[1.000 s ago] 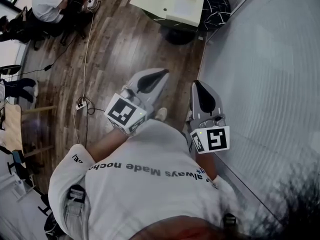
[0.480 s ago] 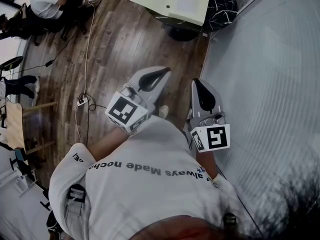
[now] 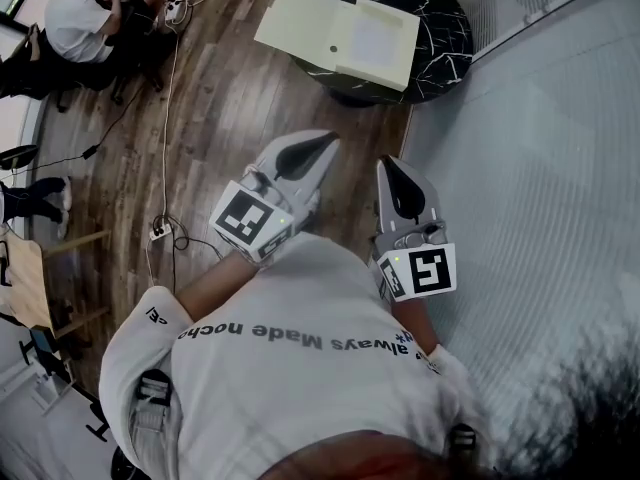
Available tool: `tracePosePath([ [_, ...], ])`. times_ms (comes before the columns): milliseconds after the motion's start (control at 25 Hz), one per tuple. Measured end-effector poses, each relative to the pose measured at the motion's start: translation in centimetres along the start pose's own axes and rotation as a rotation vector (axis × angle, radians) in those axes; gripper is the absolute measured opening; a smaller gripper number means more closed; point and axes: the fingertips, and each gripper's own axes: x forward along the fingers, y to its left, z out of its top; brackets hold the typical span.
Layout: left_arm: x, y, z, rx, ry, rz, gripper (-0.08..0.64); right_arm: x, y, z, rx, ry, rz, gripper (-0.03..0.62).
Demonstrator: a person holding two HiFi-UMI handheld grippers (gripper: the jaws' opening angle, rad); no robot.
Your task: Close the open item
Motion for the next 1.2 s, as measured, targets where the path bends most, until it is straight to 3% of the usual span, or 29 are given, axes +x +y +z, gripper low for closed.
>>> tracePosePath([
  [280,1.9,6.6,0.8,-0.004,0.012,-0.021,0.003,6.4,-1.5,1.2,-0.001,-0.003,-0.026,0.002],
  [640,4.5,10.0,-0.4,-0.03,0.046,-0.043,0.003,10.1,-3.9,-0.2,0.015,0.026,-0.045,0.001],
  [960,10.3,12.0,-0.7,-0.025,0.061,-0.05,0.003,12.6,-9.6,-0.6,0.027,0.027,-0.058,0.002],
  [1200,17.6,13.3,-0.8,-0.018,0.083,-0.053,0.003,14.3,-16.6,-0.9,0.043,0.029,-0.068,0.002],
])
